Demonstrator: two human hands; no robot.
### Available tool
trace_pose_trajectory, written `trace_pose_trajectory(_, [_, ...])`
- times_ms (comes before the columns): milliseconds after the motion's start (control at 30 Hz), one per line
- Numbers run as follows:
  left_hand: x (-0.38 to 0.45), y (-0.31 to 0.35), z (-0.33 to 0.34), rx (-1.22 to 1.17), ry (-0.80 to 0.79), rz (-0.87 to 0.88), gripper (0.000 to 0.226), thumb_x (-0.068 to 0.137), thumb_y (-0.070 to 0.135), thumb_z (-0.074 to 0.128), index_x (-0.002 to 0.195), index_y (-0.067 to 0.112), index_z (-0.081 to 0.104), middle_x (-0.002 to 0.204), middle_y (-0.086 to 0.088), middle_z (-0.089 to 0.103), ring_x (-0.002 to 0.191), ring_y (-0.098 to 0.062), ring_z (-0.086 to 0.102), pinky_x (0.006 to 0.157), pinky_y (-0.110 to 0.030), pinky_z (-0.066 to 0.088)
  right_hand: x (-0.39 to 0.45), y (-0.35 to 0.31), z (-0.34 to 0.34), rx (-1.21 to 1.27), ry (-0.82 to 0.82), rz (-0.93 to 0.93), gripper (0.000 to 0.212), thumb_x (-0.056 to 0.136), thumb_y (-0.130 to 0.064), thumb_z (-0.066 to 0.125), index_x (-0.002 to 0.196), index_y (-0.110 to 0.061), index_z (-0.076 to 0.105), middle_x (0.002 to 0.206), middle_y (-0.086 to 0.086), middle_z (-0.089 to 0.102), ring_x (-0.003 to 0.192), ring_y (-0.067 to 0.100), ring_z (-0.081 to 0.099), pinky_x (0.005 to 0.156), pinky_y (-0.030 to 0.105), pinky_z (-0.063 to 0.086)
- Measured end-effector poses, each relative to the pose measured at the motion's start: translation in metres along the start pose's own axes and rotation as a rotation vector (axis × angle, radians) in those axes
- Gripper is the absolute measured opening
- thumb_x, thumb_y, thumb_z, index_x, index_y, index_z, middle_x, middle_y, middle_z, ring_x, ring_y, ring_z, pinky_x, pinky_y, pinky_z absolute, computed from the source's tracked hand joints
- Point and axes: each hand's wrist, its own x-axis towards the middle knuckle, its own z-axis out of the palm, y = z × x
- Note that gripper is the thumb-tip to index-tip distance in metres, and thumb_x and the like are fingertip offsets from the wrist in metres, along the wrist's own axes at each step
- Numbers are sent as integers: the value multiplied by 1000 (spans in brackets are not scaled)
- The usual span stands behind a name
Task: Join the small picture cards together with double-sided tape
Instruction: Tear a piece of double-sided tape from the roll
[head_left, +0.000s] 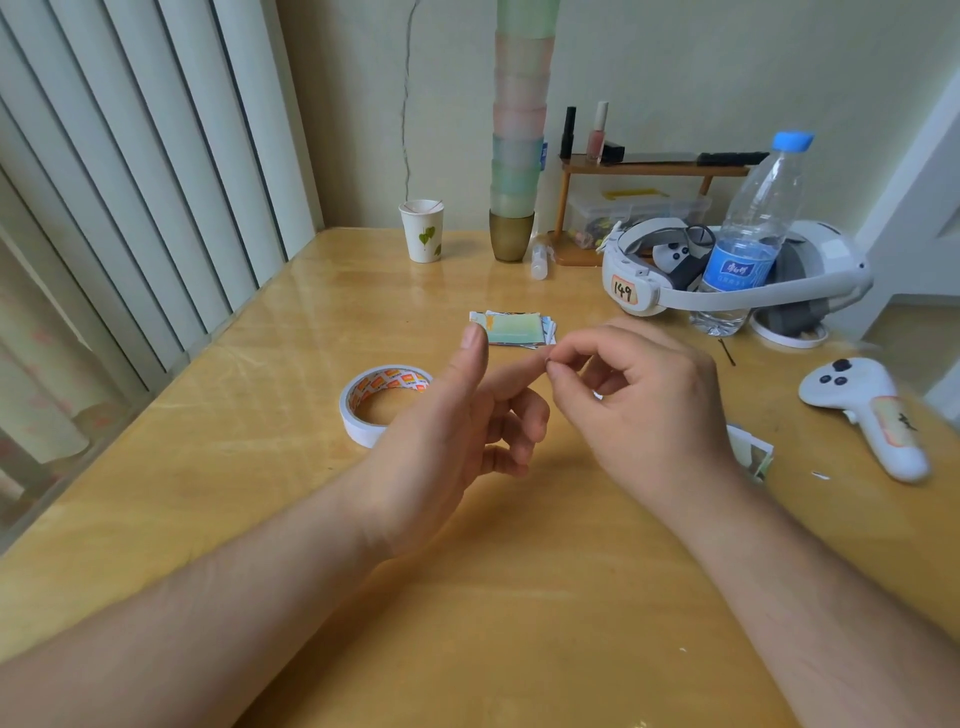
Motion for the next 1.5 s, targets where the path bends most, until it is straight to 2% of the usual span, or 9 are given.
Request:
trace_pose_trajectory(233, [1, -4, -3, 97, 12, 46, 81, 92, 72, 15, 150, 33, 56, 91, -1, 53, 80, -17, 46, 80, -31, 44, -3, -4, 3, 185, -46, 297, 9, 86, -18, 77, 81, -26, 78, 75, -11, 74, 71, 11, 70, 70, 31, 58])
trace_pose_trajectory(467, [5, -11, -6, 361, 68, 79, 76, 72, 103, 28, 134, 68, 54, 88, 14, 62, 78, -9, 55, 79, -30, 49, -1, -6, 5, 290, -75, 431, 13, 87, -22, 77, 77, -30, 76, 73, -16, 74, 70, 5, 69, 71, 24, 53])
trace_pose_trajectory(533, [-1, -9, -5, 432, 83, 125, 71, 86, 89, 25, 140, 55, 56, 91, 14, 62, 81, -8, 55, 83, -26, 49, -1, -7, 6, 300, -72, 450, 13, 87, -20, 77, 76, -28, 77, 72, -15, 74, 70, 6, 69, 71, 28, 56])
trace_pose_trajectory(633, [-9, -4, -1, 517, 83, 141, 60, 92, 74, 26, 116, 30, 58, 95, 19, 64, 83, -12, 55, 87, -34, 49, -2, -6, 7, 273, -82, 450, 10, 88, -22, 76, 78, -25, 77, 73, -13, 75, 72, 9, 71, 74, 34, 59])
trace_pose_trajectory(867, [-11, 1, -3, 622, 92, 144, 53, 94, 76, 27, 110, 32, 52, 95, -2, 63, 88, -23, 56, 91, -52, 50, -1, 2, 4, 430, -196, 501, 14, 95, -14, 73, 86, -23, 78, 77, 0, 77, 77, 19, 75, 82, 48, 63])
trace_pose_trajectory(1167, [-8, -5, -4, 566, 75, 149, 64, 96, 71, 28, 110, 21, 64, 92, -4, 63, 85, -15, 57, 92, -42, 50, -3, 1, 7, 389, -187, 448, 8, 86, -29, 66, 81, -24, 70, 73, 3, 73, 72, 35, 67, 69, 54, 58])
trace_pose_trajectory(1300, [1, -10, -3, 287, 83, 125, 64, 96, 72, 27, 133, 40, 69, 83, 4, 62, 79, -15, 55, 81, -28, 49, -2, -2, 6, 393, -195, 416, 10, 90, -26, 62, 81, -25, 65, 72, -4, 70, 71, 37, 62, 66, 52, 56])
trace_pose_trajectory(1400, [4, -4, 1, 39, 86, 60, 76, 94, 66, 23, 145, 25, 62, 79, -4, 58, 74, -17, 53, 78, -29, 48, -2, -3, 4, 431, -191, 400, 16, 96, -19, 62, 81, -23, 64, 72, -15, 67, 73, 36, 59, 67, 50, 55])
trace_pose_trajectory(1500, [1, -1, 0, -113, 27, 42, 78, 96, 68, 21, 139, 24, 68, 81, -5, 57, 76, -21, 50, 85, -38, 43, -2, -4, 5, 453, -177, 385, 11, 92, -27, 61, 82, -25, 64, 71, -4, 62, 71, 31, 57, 68, 48, 53])
